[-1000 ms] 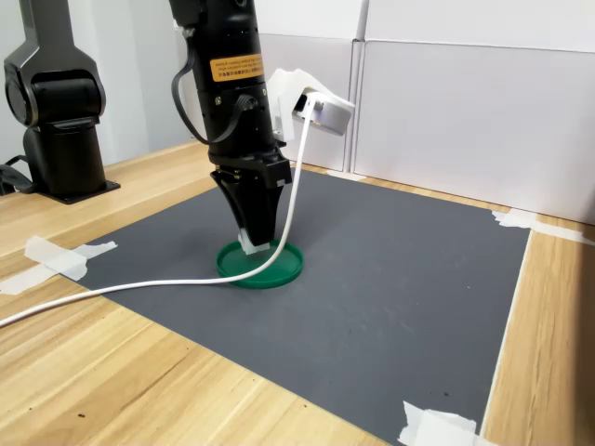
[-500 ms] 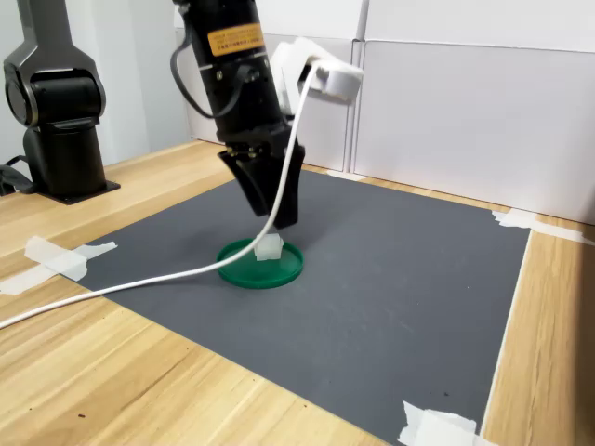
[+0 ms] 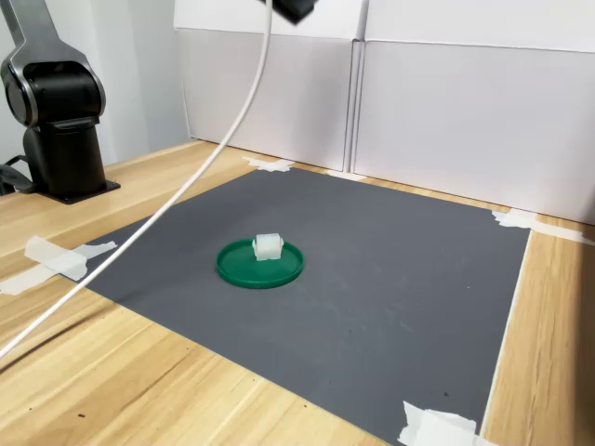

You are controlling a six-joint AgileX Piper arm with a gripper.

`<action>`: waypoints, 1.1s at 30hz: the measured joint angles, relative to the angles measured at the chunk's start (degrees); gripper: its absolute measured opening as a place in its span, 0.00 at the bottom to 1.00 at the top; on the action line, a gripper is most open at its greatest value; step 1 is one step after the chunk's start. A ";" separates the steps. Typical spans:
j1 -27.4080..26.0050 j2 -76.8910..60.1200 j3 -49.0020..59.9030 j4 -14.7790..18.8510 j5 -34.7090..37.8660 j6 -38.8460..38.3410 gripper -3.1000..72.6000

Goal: Grasp a white terminal and put it in the green lid.

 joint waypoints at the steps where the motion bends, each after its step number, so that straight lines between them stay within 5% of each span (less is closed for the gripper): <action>1: 0.00 -1.99 0.06 0.22 -0.04 1.22 0.04; 5: 0.00 -9.67 0.15 0.51 -0.04 9.48 0.02; 9: 0.00 -16.52 0.67 0.51 -0.54 25.86 0.02; 15: 0.00 -27.00 9.65 -0.72 -9.76 45.62 0.02; 20: 0.00 -33.60 21.10 -0.38 -16.49 49.09 0.02; 33: 0.00 -52.86 43.34 -1.10 -14.89 49.35 0.02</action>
